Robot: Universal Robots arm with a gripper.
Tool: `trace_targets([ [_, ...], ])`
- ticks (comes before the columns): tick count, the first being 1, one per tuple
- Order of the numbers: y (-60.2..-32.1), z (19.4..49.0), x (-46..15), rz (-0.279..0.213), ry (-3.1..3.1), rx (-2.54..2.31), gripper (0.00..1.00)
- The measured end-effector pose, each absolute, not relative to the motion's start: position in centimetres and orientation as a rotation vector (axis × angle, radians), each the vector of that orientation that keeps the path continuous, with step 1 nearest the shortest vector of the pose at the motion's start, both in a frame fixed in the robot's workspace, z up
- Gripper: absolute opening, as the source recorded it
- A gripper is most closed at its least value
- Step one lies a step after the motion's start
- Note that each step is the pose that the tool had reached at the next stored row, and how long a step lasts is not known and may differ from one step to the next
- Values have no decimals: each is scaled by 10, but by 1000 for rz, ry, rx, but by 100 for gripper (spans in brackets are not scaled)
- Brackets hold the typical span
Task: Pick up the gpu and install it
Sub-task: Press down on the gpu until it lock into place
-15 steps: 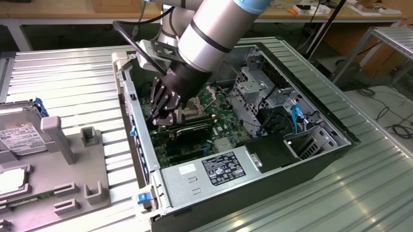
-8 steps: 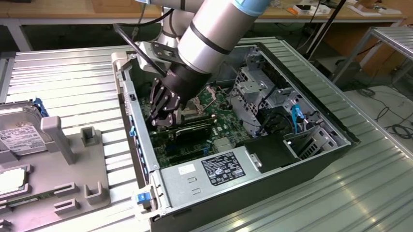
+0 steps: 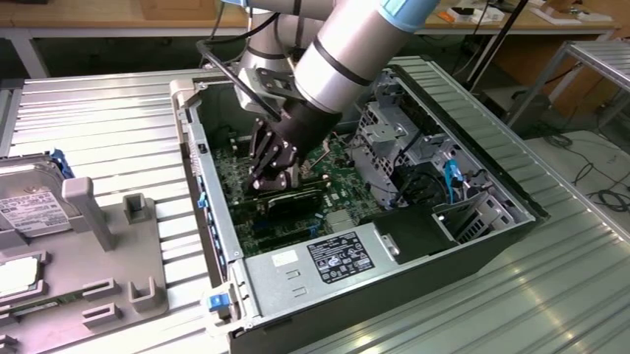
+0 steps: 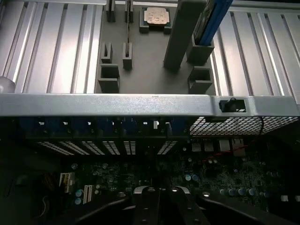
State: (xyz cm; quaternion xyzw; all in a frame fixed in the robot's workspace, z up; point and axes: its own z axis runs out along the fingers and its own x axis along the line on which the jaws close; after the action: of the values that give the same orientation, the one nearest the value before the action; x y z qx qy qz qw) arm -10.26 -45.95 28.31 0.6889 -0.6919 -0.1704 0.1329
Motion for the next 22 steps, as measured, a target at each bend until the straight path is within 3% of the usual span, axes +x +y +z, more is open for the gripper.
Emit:
trace_targets([
  [6, -460, 283, -97, -439, -2041, 2069, 11],
  [9, -460, 283, -95, -329, -2091, 2151, 11],
  [14, -460, 283, -90, -224, -2141, 2215, 11],
  [22, -465, 268, -83, -213, -2150, 2212, 11],
])
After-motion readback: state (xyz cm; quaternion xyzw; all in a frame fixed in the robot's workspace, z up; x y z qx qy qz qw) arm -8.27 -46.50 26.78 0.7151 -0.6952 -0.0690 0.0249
